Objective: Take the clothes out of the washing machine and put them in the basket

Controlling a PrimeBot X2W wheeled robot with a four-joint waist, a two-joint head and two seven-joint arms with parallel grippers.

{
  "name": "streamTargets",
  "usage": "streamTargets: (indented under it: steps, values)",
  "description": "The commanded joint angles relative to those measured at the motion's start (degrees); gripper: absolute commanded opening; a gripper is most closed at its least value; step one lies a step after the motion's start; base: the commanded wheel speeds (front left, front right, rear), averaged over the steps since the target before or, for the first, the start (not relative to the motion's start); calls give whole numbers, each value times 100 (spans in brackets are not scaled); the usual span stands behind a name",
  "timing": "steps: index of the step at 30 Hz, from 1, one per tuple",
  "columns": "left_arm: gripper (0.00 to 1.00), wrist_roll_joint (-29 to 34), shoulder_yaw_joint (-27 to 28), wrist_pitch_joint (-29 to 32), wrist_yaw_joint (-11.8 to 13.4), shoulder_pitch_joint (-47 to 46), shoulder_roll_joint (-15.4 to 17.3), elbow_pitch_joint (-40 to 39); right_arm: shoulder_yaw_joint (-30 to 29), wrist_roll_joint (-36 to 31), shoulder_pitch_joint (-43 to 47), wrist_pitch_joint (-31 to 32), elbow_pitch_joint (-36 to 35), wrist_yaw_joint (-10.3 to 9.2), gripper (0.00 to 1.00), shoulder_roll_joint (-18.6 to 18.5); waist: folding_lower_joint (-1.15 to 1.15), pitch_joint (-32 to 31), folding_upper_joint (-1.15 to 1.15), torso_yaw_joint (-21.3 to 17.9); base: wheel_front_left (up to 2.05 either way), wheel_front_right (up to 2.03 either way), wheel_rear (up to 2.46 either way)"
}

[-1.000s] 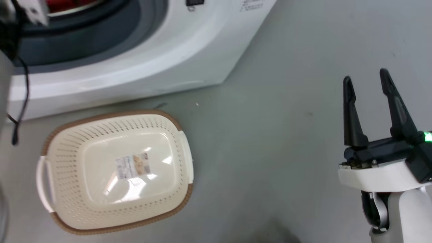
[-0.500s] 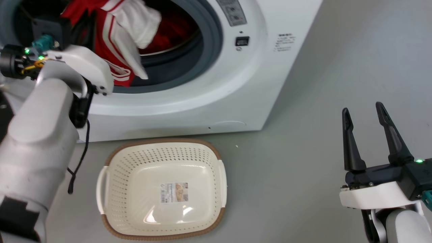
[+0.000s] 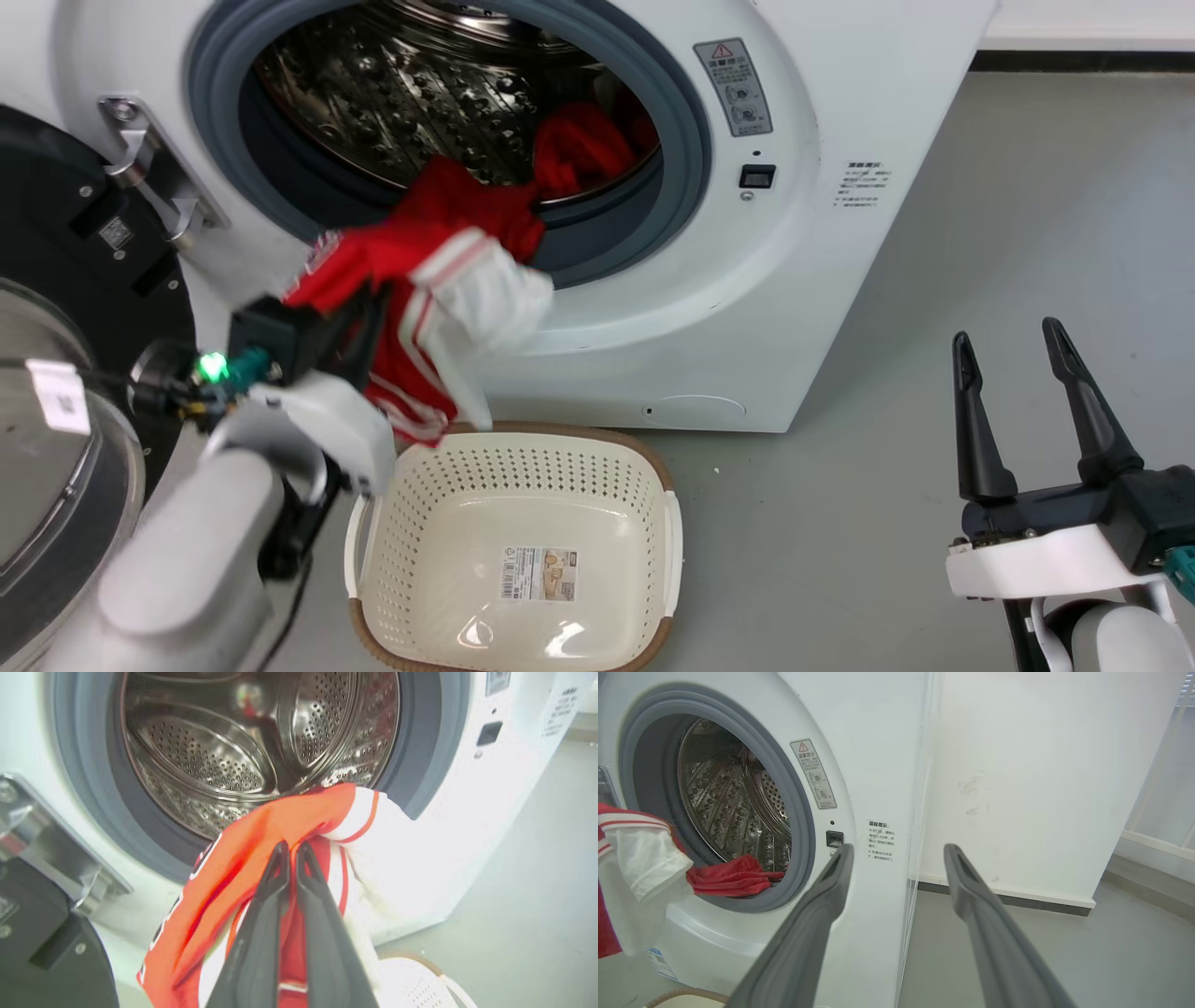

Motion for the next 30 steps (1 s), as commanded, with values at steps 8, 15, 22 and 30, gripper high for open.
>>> streamTargets:
  steps: [8, 15, 22, 30]
  values:
    - [0, -370, -224, 711, 128, 1022, 202, -617, 34, 25, 41, -14, -11, -6, 100, 5, 2, 95, 0, -17, 0, 0, 0]
    - [0, -596, -627, 1165, -201, 1333, -31, -111, 60, -8, -131, -14, -43, -6, 100, 5, 2, 434, 0, -239, 0, 0, 0]
    - [0, -713, -928, 1484, -618, 1082, -423, 948, 85, 21, -339, -14, -100, -6, 100, 5, 2, 955, 0, -594, 0, 0, 0]
    - [0, -676, -862, 1225, -766, 348, -728, 2264, 129, 82, -571, -14, -220, -6, 100, 6, 2, 1712, 0, -979, 0, 0, 0]
